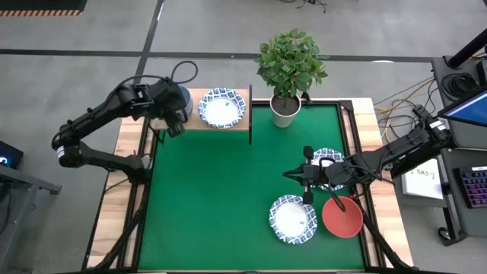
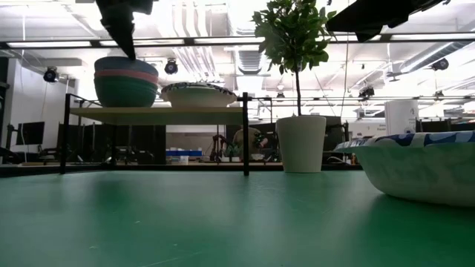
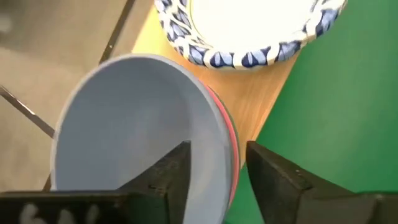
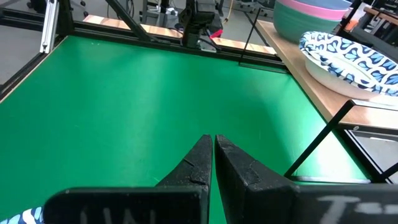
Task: Place and stack bowls onto a shelf
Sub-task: Stack the blue bowl on top of the pink bowl on the shelf, then stack the white patterned bowl on top of the white patterned bowl on the shelf
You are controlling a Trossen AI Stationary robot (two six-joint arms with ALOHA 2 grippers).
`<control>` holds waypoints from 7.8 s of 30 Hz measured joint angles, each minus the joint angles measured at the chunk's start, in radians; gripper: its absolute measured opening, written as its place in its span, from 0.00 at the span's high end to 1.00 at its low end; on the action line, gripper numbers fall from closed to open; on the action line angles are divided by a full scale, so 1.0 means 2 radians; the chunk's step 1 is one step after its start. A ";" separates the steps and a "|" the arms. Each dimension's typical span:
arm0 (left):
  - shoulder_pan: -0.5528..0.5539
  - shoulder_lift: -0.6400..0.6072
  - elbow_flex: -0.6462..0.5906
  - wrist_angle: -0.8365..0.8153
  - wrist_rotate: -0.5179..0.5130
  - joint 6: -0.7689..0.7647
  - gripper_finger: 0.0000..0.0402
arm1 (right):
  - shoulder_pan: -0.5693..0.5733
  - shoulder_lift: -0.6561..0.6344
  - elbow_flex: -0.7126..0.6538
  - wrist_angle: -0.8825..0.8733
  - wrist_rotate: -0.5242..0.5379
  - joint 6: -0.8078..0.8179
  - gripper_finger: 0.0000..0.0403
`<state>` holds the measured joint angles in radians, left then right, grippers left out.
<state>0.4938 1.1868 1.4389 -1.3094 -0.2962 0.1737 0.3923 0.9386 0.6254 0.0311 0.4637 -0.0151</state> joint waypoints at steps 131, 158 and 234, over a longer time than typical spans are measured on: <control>-0.348 -0.283 -0.414 0.633 0.008 -0.161 0.91 | -0.013 0.311 0.326 -0.426 -0.206 0.210 0.87; -0.364 -0.260 -0.415 0.632 0.008 -0.145 0.91 | -0.060 0.437 0.342 -0.487 -0.261 0.114 0.75; -0.364 -0.321 -0.423 0.598 0.008 -0.130 0.91 | -0.357 0.396 0.566 -0.242 -0.087 0.192 0.94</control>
<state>-0.2352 0.5443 0.5938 -0.1127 -0.2794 -0.0868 -0.3225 1.7309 1.7565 -0.4536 0.2890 0.3690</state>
